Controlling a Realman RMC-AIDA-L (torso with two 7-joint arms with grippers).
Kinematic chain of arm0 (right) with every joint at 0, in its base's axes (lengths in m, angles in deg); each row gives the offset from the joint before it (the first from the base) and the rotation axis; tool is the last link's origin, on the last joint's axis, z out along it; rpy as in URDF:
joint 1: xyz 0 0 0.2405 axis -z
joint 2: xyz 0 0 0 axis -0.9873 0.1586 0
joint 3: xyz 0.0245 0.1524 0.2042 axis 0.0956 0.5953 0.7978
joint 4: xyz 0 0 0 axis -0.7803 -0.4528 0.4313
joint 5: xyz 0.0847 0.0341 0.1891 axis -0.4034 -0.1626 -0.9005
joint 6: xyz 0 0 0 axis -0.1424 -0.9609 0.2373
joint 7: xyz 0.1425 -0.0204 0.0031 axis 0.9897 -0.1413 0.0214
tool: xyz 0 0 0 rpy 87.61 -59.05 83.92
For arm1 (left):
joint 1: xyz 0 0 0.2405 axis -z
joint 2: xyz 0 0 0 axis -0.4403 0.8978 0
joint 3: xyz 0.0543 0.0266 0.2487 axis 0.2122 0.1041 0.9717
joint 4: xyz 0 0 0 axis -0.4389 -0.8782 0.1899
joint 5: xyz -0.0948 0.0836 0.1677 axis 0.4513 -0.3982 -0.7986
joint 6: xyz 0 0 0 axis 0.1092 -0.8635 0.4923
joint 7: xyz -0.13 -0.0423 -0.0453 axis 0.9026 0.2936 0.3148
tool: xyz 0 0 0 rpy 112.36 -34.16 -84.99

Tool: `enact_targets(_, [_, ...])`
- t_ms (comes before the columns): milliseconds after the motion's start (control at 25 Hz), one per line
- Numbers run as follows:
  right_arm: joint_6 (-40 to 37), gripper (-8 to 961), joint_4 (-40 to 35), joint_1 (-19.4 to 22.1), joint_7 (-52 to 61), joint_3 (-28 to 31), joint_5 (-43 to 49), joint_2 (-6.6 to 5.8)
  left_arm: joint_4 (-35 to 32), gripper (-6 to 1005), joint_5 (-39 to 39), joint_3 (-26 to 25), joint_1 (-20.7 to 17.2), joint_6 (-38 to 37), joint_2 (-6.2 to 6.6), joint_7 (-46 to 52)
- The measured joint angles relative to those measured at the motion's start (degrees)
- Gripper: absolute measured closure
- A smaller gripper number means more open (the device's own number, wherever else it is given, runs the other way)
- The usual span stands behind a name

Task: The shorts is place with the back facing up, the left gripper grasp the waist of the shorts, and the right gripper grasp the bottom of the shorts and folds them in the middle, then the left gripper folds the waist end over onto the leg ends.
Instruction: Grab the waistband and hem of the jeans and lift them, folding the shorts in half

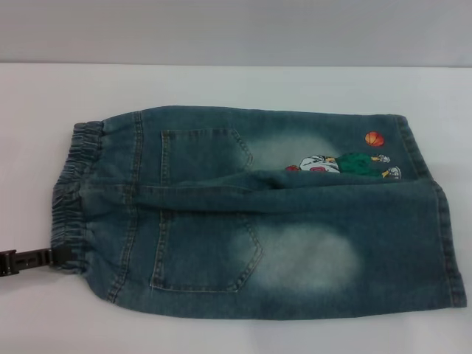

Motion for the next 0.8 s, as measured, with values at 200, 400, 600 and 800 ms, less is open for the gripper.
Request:
enact_targets(200, [0.00, 218, 0.00, 0.19, 0.00, 0.11, 0.01, 0.00, -1.16, 274, 0.00, -1.86, 0.16, -1.60, 0.04, 0.52])
enact_targets(400, [0.00, 218, -0.01, 0.35, 0.00, 0.22, 0.00, 0.00, -1.41, 275, -0.01, -2.70, 0.06, -2.96, 0.09, 0.54])
enact_targets(600, [0.00, 218, -0.13, 0.50, 0.00, 0.30, -0.03, 0.00, -1.42, 275, -0.94, -2.78, 0.04, -3.61, -0.09, 0.56])
enact_targets(800, [0.00, 218, -0.33, 0.53, 0.00, 0.33, -0.06, 0.00, -1.32, 275, -2.64, -2.89, 0.18, -3.53, -0.58, 1.13])
